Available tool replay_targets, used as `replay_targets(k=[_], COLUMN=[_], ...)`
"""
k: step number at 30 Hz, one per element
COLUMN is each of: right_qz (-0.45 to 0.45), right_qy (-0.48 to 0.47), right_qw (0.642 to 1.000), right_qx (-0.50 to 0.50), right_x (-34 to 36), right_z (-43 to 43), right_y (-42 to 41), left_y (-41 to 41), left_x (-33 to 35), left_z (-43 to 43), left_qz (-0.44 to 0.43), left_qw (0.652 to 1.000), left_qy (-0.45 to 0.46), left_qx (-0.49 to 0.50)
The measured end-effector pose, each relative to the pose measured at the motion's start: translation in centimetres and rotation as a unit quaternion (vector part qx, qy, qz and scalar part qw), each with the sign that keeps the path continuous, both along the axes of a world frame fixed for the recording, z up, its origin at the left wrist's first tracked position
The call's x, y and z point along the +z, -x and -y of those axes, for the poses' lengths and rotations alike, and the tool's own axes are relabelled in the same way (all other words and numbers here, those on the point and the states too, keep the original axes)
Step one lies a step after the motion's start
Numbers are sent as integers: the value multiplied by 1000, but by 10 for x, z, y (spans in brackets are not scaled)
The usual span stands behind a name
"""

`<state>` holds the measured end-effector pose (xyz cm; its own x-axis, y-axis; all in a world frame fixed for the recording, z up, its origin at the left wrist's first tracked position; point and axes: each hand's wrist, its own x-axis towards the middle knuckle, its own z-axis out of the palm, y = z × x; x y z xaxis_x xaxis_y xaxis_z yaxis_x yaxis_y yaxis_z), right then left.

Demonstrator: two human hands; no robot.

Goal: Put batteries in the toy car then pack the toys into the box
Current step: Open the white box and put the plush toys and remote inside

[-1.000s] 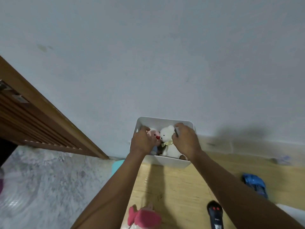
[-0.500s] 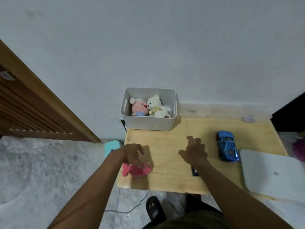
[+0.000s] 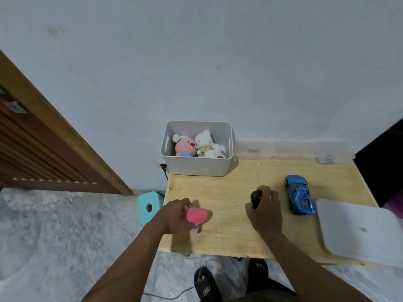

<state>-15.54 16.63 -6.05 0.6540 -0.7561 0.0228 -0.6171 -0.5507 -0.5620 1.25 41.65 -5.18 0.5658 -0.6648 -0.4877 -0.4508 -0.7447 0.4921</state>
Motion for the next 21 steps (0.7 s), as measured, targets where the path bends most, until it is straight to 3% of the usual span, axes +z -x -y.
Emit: replay_targets(k=[4, 8, 13, 21], right_qz=[153, 173, 111, -118], right_qy=[16, 21, 31, 20], right_qw=[986, 971, 950, 936], right_qx=[65, 162, 290, 331], right_x=[38, 87, 120, 104], right_z=[10, 14, 25, 36], right_y=[-34, -91, -162, -229], left_y=[-23, -65, -115, -155], left_x=[60, 116, 146, 121], left_z=[28, 54, 71, 91], left_qz=[75, 163, 216, 204], left_qw=[986, 964, 955, 968], left_qy=[147, 207, 194, 112], left_qx=[24, 38, 65, 93])
